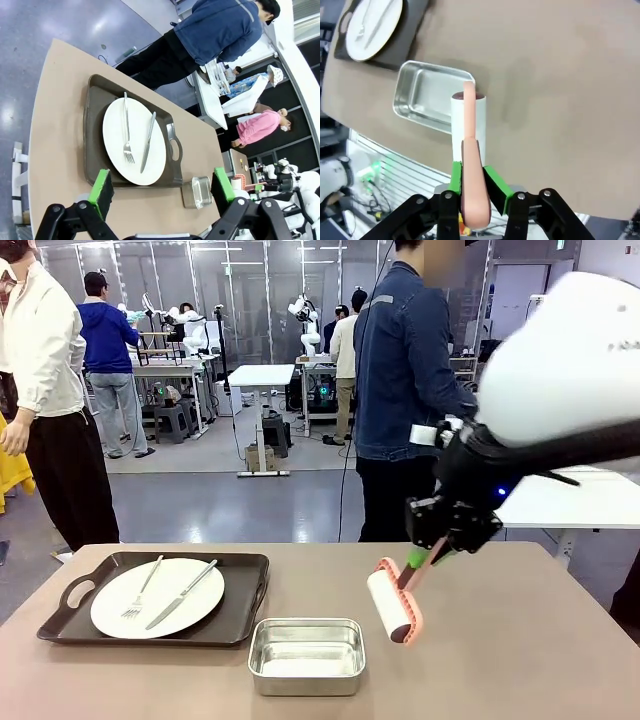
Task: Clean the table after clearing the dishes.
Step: When the left (or right) Handle tray is removed, use the left hand (or right hand) to clean the left (or right) side of the table with the Lint Roller.
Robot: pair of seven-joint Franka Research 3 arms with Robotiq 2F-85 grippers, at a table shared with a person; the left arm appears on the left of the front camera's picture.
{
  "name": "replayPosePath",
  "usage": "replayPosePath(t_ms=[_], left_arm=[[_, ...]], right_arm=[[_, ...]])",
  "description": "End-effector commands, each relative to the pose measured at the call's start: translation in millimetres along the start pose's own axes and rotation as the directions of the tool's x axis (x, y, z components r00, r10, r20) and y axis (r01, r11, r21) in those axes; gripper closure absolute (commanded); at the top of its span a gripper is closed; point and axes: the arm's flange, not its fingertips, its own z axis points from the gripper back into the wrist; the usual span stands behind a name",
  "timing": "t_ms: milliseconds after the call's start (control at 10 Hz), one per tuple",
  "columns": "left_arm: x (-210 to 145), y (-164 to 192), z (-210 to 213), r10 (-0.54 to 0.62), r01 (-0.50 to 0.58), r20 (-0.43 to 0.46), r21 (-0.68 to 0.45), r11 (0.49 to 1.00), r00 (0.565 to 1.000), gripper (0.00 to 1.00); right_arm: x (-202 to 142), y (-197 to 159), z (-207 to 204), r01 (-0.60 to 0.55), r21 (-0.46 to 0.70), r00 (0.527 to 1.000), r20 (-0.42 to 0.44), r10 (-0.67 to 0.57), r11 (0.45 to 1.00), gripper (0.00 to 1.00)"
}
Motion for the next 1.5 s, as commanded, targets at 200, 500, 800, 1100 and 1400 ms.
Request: replayPosePath(t_ms=[200,500,800,1100,1400], left_arm=[[0,1,2,-0.016,0.016,0.001,-0.013,1.0,1.0,0.0],[0,1,2,-0.016,0.016,0.001,-0.013,1.0,1.0,0.0],[0,1,2,-0.016,0.016,0.001,-0.013,1.0,1.0,0.0],[0,1,2,-0.016,0.016,0.001,-0.013,1.0,1.0,0.0],[0,1,2,-0.016,0.016,0.001,-0.013,1.0,1.0,0.0]], right_arm=[[-7,-42,-5,0.086,0.174,0.996,-0.022,-0.083,0.981,1.0],[-3,-39,-6,0.102,0.131,0.995,-0.026,-0.099,0.986,1.0],[-2,-43,-6,0.088,0.137,0.996,-0.029,-0.085,0.987,0.76],[21,-59,-40,0.045,0.233,0.998,-0.054,-0.034,0.971,0.76],[44,-107,-65,0.136,0.291,0.99,-0.08,-0.117,0.947,0.76]])
